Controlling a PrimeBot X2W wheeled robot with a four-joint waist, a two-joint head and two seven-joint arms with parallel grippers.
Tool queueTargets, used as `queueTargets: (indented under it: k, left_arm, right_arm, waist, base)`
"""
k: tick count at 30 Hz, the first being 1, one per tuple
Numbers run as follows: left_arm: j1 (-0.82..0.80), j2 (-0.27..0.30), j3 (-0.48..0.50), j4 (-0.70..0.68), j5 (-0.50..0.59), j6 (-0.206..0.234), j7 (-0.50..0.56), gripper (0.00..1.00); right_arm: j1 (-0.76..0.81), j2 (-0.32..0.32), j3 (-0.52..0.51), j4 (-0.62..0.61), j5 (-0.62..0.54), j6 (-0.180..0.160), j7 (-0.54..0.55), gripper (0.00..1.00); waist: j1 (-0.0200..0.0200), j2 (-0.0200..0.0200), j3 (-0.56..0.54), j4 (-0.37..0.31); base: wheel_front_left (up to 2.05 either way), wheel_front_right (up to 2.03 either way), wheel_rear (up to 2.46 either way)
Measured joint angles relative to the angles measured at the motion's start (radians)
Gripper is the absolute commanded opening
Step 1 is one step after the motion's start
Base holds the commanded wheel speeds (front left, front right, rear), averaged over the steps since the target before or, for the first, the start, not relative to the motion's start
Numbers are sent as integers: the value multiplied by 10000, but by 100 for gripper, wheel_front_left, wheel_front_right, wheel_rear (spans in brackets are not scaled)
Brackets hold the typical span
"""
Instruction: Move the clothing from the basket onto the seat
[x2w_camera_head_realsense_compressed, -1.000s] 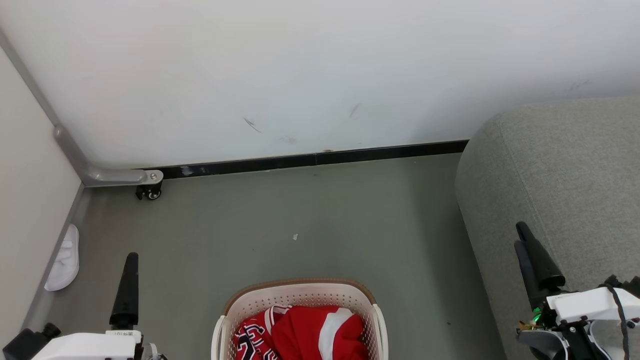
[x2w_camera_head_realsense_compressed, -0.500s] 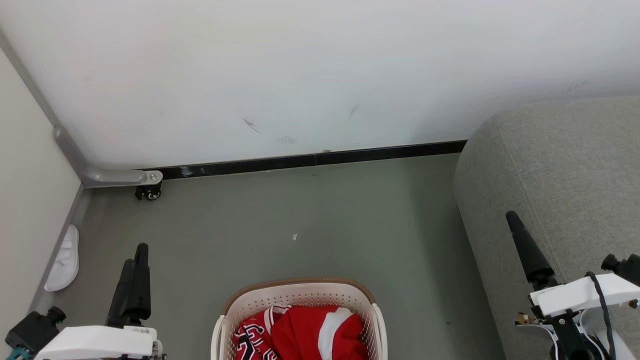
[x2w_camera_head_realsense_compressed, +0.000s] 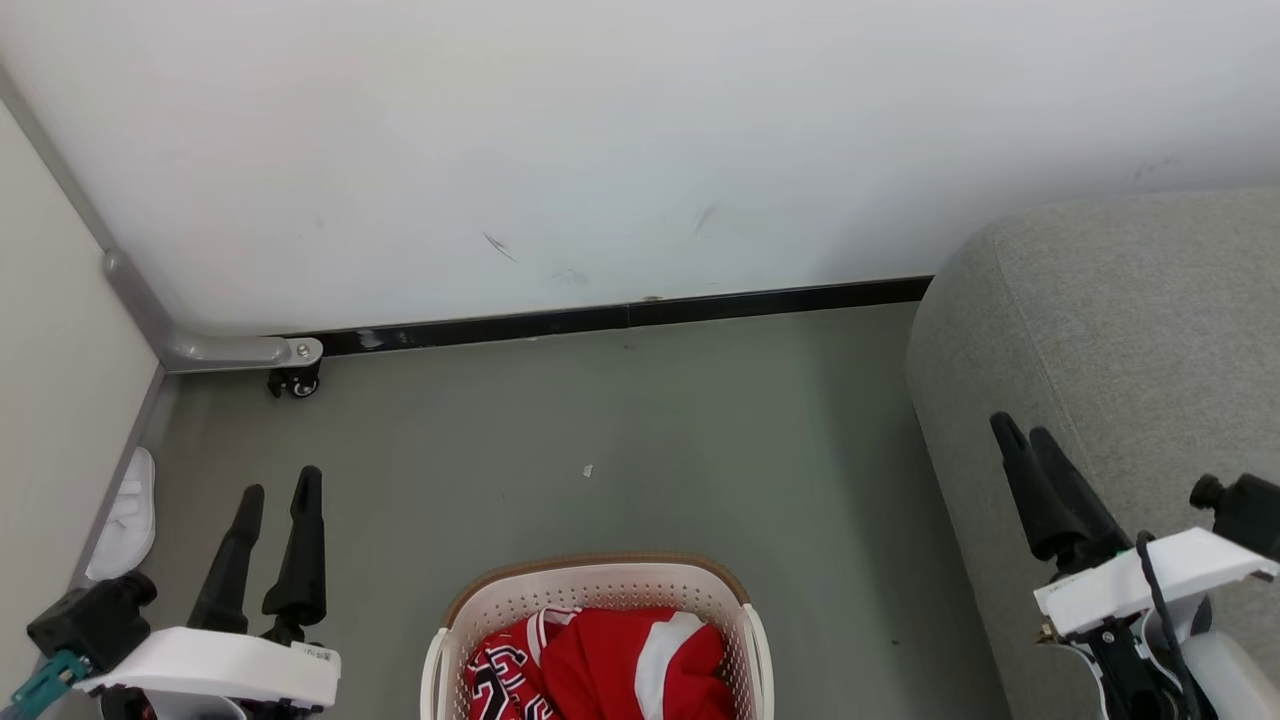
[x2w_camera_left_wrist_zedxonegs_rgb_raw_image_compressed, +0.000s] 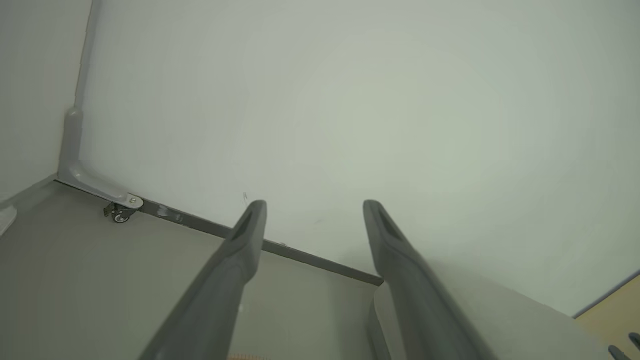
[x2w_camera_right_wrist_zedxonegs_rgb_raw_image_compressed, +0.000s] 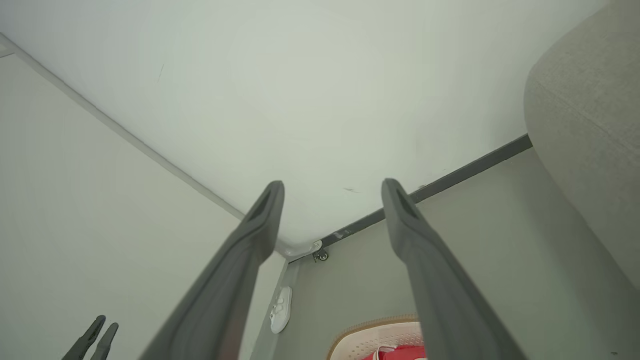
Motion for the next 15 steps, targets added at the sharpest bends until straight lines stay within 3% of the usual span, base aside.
queueTargets:
  k: [15]
  left_arm:
    - [-82, 353, -483, -42, 3256, 861, -535, 100]
  right_arm:
    - [-247, -328, 384, 318, -2826, 0, -445, 100]
  waist:
    - [-3, 0, -2, -26]
  base:
    - [0, 0, 0]
